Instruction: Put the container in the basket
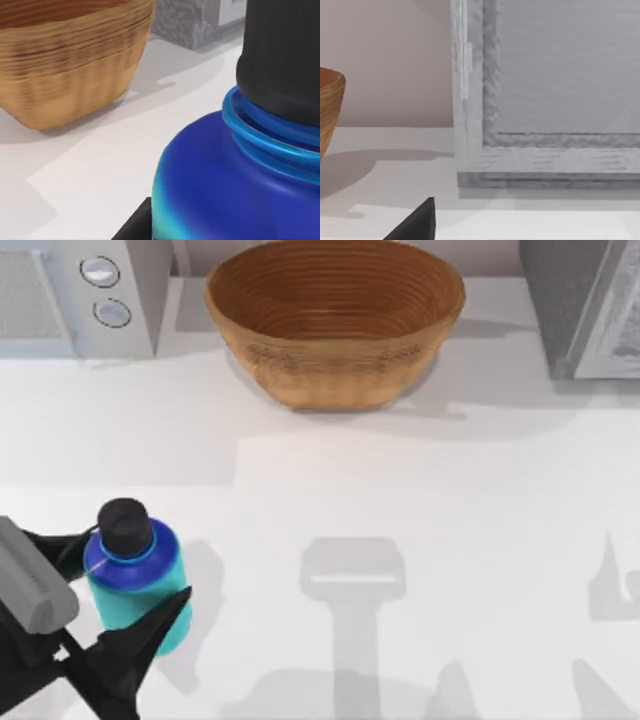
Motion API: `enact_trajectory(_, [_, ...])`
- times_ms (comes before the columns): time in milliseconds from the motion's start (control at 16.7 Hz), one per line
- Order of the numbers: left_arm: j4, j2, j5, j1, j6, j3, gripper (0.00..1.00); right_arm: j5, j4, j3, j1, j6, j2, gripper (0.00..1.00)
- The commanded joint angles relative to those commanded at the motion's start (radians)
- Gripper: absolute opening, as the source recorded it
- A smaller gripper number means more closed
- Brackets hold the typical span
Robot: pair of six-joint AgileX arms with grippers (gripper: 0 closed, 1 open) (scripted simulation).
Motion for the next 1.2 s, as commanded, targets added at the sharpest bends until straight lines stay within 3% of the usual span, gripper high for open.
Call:
enact_trajectory(240, [-0.113, -0.126, 0.023, 0.025, 0.005, -0.015, 0.0, 0.0, 0.0, 0.0, 0.0, 0.0, 0.0, 1.0])
enact_trajectory(720, [-0.102, -0.117, 0.026, 0.02, 0.009, 0.015, 0.0, 0.0, 0.0, 0.0, 0.0, 0.0, 0.0, 1.0])
enact_trajectory(1200, [-0.023, 0.223, 0.038, -0.014, 0.001, 0.312, 0.0, 0.0, 0.0, 0.0, 0.0, 0.0, 0.0, 1.0])
